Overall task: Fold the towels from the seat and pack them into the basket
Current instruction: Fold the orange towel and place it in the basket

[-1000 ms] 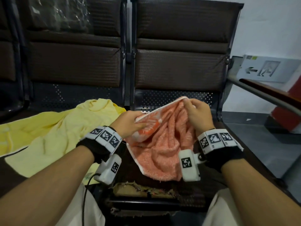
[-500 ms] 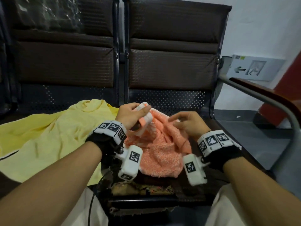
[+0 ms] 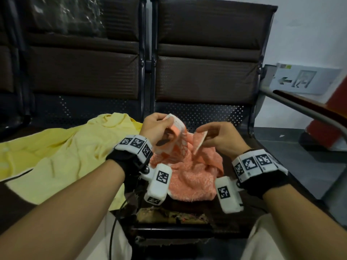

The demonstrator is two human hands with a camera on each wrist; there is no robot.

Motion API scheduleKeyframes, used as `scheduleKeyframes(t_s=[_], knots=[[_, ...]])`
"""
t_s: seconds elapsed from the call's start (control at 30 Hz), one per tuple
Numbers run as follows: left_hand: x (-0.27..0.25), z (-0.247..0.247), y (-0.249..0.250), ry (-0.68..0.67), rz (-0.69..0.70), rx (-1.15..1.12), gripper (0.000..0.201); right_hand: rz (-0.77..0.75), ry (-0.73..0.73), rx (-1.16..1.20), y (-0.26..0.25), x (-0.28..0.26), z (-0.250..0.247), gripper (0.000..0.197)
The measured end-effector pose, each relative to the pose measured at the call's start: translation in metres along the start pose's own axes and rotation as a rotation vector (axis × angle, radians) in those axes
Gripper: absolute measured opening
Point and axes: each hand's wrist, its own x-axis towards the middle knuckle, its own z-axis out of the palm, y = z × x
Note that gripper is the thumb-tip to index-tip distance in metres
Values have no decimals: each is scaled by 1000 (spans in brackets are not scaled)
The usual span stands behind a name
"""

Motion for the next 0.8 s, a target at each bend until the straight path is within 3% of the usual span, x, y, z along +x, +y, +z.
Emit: scheduleKeyframes(t_s=[0.13, 0.27, 0.37, 0.47, 0.67, 0.8], knots=[[-3, -1, 2, 24, 21, 8, 17, -102, 58, -163, 5, -1, -3, 30], [-6, 2, -4, -45, -30, 74, 14, -233, 43, -458, -1, -5, -1, 25], [-7, 4, -9, -88, -46, 186, 6, -374, -3, -196, -12, -9, 1, 25], [-10, 5, -11, -153, -3, 267, 10, -348, 46, 67, -17, -10, 2, 15], [-20, 8, -8, -276, 20, 209, 9, -187, 147, -164, -2, -2, 14, 9], [-20, 7, -8, -316, 41, 212, 19, -119, 196, -252, 0, 2, 17, 16]])
